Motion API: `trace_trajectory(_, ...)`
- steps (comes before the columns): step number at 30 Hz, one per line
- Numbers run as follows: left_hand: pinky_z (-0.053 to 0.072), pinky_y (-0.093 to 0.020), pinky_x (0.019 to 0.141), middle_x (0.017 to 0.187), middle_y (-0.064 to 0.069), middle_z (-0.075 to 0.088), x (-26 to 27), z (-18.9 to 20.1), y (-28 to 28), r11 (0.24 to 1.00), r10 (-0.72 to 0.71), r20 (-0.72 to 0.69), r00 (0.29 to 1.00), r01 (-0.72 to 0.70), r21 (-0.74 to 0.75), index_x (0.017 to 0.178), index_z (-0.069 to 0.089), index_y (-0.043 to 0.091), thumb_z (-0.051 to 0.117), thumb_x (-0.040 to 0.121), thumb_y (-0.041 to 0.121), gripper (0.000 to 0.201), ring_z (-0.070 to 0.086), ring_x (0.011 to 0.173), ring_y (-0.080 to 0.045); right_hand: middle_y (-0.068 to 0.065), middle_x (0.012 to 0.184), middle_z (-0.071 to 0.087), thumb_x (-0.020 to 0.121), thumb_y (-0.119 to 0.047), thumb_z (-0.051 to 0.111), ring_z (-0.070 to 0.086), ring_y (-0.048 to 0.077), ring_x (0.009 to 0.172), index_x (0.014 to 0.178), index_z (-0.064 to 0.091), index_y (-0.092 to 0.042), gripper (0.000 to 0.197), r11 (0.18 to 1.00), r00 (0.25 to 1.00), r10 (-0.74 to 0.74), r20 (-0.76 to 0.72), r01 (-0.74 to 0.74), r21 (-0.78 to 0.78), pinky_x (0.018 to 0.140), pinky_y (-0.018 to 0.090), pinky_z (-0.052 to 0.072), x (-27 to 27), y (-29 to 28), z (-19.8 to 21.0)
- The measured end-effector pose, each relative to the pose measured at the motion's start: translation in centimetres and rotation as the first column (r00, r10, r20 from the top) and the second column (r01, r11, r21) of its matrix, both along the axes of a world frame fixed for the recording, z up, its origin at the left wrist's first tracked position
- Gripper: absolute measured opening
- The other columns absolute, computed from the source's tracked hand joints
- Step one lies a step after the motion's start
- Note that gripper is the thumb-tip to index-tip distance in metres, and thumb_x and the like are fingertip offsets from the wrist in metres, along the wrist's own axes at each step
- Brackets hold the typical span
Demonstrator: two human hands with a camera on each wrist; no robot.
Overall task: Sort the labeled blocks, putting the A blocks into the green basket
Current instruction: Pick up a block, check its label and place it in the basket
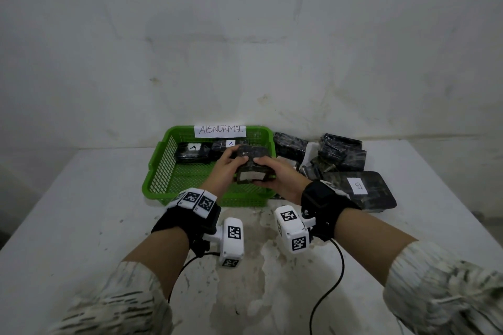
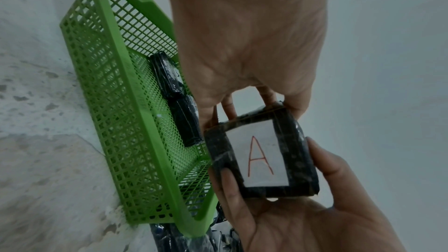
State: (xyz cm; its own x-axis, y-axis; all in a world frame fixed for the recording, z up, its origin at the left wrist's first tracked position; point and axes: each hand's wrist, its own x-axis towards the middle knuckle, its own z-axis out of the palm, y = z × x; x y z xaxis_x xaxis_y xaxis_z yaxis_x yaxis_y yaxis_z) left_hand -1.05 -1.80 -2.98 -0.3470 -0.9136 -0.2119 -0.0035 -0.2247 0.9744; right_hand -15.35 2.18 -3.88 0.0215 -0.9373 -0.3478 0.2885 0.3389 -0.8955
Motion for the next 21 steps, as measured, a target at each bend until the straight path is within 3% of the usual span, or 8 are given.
trace_trajectory(5, 0.046, -0.023, 0.066, 0.121, -0.009, 0.054, -0.2, 0.2, 0.5, 0.999, -0.054, 0.019, 0.998, 0.054, 0.002, 0.141, 0.037, 0.017, 0.046, 0.097, 0.025, 0.046, 0.056, 0.090, -0.010, 0.011, 0.113, 0.064, 0.098, -0.035, 0.049, 0.061, 0.024, 0.102, 0.117, 0.061, -0.015, 0.030, 0.999, 1.000, 0.013, -0.028, -0.012, 0.030, 0.090, 0.039, 0.050, 0.0, 0.3, 0.6)
trace_trajectory(8, 0.043, -0.018, 0.066, 0.119, -0.005, 0.052, -0.3, 0.5, 1.0, 0.994, -0.104, 0.061, 0.993, 0.105, -0.018, 0.142, 0.035, 0.022, 0.043, 0.097, 0.030, 0.046, 0.052, 0.098, -0.014, 0.014, 0.108, 0.064, 0.098, -0.057, 0.033, 0.061, 0.028, 0.099, 0.113, 0.061, -0.016, 0.052, 0.988, 0.999, 0.027, -0.035, -0.022, 0.153, 0.083, 0.041, 0.054, -0.2, 0.3, 0.7)
trace_trajectory(11, 0.046, -0.013, 0.064, 0.119, -0.007, 0.056, 0.1, 0.3, 0.7, 0.992, -0.100, 0.147, 0.984, 0.110, -0.063, 0.138, 0.042, 0.020, 0.051, 0.095, 0.023, 0.045, 0.054, 0.098, -0.015, 0.014, 0.095, 0.066, 0.092, -0.070, 0.020, 0.062, 0.030, 0.086, 0.111, 0.063, -0.012, 0.074, 0.964, 0.981, 0.091, -0.172, -0.043, 0.262, 0.083, 0.040, 0.053, -0.7, 0.1, 0.1)
trace_trajectory(12, 0.048, -0.015, 0.067, 0.121, -0.010, 0.058, 0.2, 0.2, 0.5, 0.994, -0.080, 0.146, 0.986, 0.090, -0.061, 0.136, 0.046, 0.018, 0.054, 0.093, 0.021, 0.043, 0.057, 0.094, -0.015, 0.013, 0.092, 0.065, 0.092, -0.070, 0.021, 0.062, 0.029, 0.086, 0.114, 0.062, -0.011, 0.075, 0.960, 0.969, 0.103, -0.225, -0.038, 0.277, 0.085, 0.039, 0.051, -0.8, 0.1, -0.1)
trace_trajectory(14, 0.050, -0.020, 0.070, 0.122, -0.015, 0.060, 0.4, 0.0, 0.2, 0.998, -0.045, 0.155, 0.987, 0.053, -0.046, 0.129, 0.054, 0.014, 0.057, 0.092, 0.023, 0.038, 0.060, 0.087, -0.014, 0.011, 0.105, 0.066, 0.095, -0.064, 0.029, 0.061, 0.028, 0.099, 0.124, 0.058, -0.011, 0.067, 0.966, 0.960, 0.077, -0.269, -0.005, 0.259, 0.091, 0.039, 0.049, -0.8, 0.0, -0.4)
trace_trajectory(17, 0.051, -0.018, 0.063, 0.115, -0.013, 0.063, 0.7, -0.4, -0.1, 0.999, -0.042, 0.171, 0.984, 0.047, -0.026, 0.122, 0.059, 0.010, 0.055, 0.092, 0.023, 0.033, 0.061, 0.081, -0.012, 0.009, 0.123, 0.065, 0.099, -0.053, 0.037, 0.058, 0.029, 0.115, 0.128, 0.057, -0.017, 0.051, 0.986, 0.977, 0.077, -0.197, -0.045, 0.158, 0.103, 0.043, 0.045, -0.6, 0.1, -0.3)
trace_trajectory(19, 0.051, -0.016, 0.060, 0.105, -0.009, 0.064, 0.8, -0.3, -0.2, 0.999, -0.032, 0.163, 0.986, 0.036, -0.020, 0.119, 0.060, 0.008, 0.055, 0.092, 0.023, 0.031, 0.061, 0.080, -0.011, 0.009, 0.123, 0.065, 0.098, -0.049, 0.043, 0.060, 0.027, 0.112, 0.127, 0.057, -0.015, 0.047, 0.988, 0.979, 0.116, -0.165, -0.097, 0.118, 0.100, 0.041, 0.047, -0.3, 0.3, -0.1)
trace_trajectory(21, 0.051, -0.015, 0.070, 0.103, -0.003, 0.064, 0.8, -0.3, -0.3, 0.999, -0.024, 0.183, 0.983, 0.032, -0.037, 0.116, 0.061, 0.012, 0.054, 0.093, 0.026, 0.028, 0.061, 0.088, -0.013, 0.011, 0.118, 0.065, 0.096, -0.039, 0.052, 0.062, 0.025, 0.103, 0.127, 0.057, -0.009, 0.043, 0.992, 0.984, 0.084, -0.155, -0.067, 0.109, 0.090, 0.035, 0.052, 0.0, 0.4, 0.1)
